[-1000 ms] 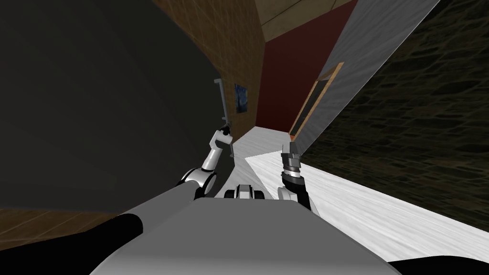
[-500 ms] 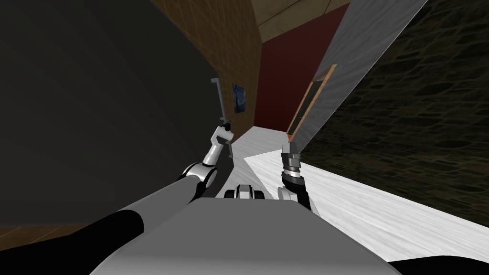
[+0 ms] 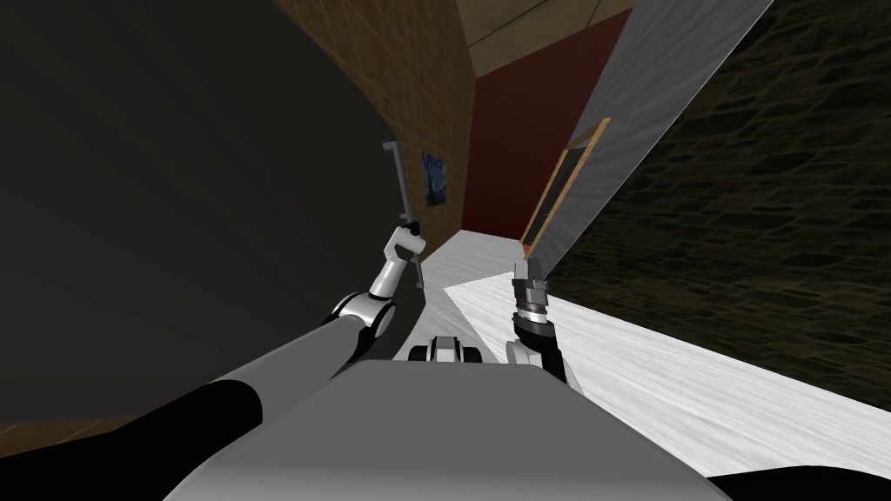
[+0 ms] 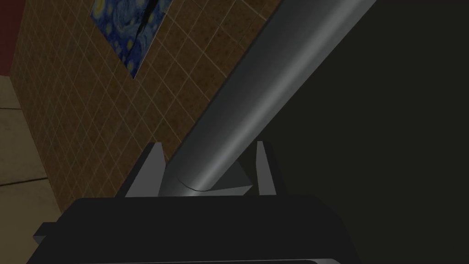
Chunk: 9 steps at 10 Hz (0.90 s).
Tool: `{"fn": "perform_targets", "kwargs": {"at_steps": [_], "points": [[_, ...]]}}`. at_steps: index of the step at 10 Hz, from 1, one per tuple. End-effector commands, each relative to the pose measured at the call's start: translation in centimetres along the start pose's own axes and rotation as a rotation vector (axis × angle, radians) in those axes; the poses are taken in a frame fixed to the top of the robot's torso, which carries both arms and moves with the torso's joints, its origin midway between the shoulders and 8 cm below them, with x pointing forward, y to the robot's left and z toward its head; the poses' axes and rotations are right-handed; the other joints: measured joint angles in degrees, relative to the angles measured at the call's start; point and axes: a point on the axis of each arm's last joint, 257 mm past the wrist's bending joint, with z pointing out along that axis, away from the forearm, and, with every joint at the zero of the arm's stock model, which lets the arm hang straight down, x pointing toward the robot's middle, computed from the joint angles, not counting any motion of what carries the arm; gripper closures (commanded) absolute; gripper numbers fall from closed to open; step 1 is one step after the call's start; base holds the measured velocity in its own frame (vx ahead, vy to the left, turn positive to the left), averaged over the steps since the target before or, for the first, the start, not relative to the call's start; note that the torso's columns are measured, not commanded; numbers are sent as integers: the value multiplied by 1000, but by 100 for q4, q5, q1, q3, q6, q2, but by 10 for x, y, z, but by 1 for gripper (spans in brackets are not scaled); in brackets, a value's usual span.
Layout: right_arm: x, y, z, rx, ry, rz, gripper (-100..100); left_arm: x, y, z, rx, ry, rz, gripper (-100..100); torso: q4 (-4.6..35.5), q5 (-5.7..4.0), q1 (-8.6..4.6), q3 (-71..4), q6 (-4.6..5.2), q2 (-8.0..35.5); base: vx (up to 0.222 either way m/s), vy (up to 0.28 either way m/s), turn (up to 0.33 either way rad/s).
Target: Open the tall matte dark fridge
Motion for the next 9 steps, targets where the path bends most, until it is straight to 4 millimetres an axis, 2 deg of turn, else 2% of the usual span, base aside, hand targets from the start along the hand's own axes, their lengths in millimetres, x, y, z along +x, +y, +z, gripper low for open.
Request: {"fn": "perform_targets", "kwargs": {"at_steps": [1,4,9], "points": [[0,0,0,0,0,0,0,16,-23,-8,45,32,1,100,-7,3,-8,12,31,23,-185,42,-151],[0,0,0,0,0,0,0,39,-58,-22,113,80,3,100,5,1,-4,9,-1,13,-211,27,-112],[0,0,0,0,0,0,0,75,-115,-52,229,157,7,100,10,0,2,0,4,-2,-234,25,-121]]}}
